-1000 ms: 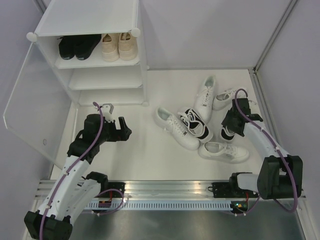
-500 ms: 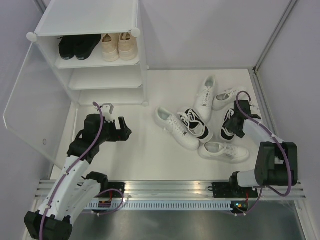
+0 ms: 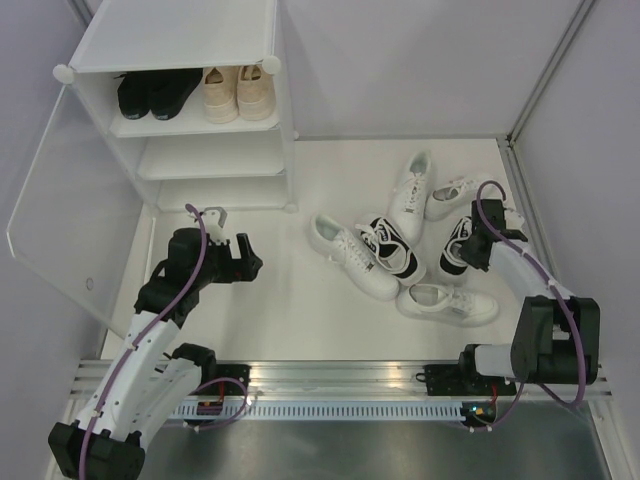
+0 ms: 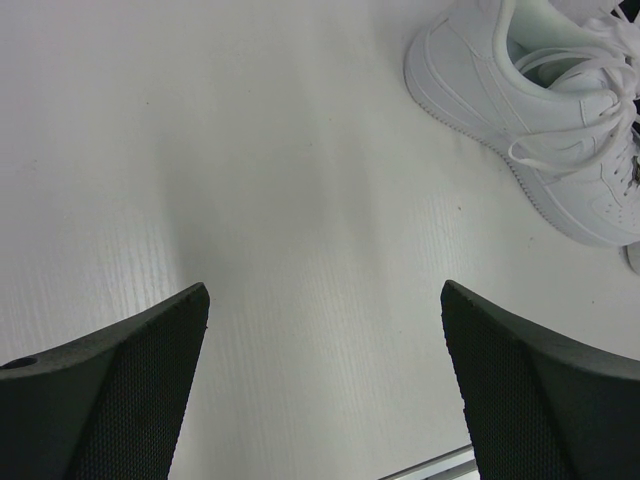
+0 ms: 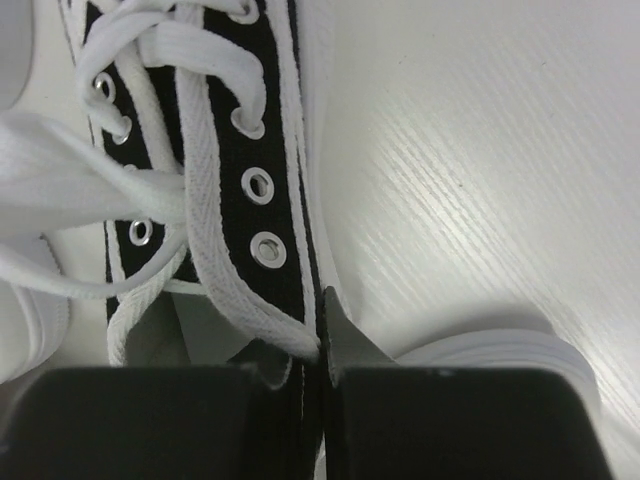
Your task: Place and organize the shoes in the shoe cabinet
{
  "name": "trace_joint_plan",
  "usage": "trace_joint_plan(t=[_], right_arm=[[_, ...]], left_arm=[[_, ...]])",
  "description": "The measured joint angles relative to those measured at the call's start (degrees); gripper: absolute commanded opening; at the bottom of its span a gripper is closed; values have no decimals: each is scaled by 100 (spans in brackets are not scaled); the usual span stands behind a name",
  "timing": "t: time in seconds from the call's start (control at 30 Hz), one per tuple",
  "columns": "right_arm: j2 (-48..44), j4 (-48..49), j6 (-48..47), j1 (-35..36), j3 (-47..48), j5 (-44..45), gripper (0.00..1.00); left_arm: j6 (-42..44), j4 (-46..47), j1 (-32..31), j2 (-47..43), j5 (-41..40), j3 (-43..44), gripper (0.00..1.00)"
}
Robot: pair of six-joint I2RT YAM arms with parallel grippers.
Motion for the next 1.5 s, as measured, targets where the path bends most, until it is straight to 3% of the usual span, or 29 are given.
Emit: trace_joint_plan(t=[0.17,0.3,0.47,0.6,0.73,0.9,1.27,1.4,1.5], right_arm=[[-745,-461,-116,11,238,90,1],[-1296,-796,-260,424,807,391,1],[-1495,-914,-225,1637,1519,568,0],[-1296,-863,79,3145,1838,789,1],[-538,-564,483,4701,2083,942,1],[1032,-101,793,5912,2708,918,1],[3491,765,1606,6422,3711,667,1],[4109,737,1845,6518,4282,778,17],[4256,721,1952,6561,4426,811,48]], left_arm=[[0,0,2,-4,-116,0,99],[-2,0,2,-22,-216,0,99],[-7,0,2,-57,-378,0,100],[-162,0,7,-57,-553,0,100],[-409,-11,7,-52,-769,0,100],[-682,-129,11,-229,-1403,0,99],[-1023,-219,76,-1126,-2487,0,97],[-1036,-216,76,-935,-2452,-7,97],[-1036,-225,76,-636,-2243,-26,97]])
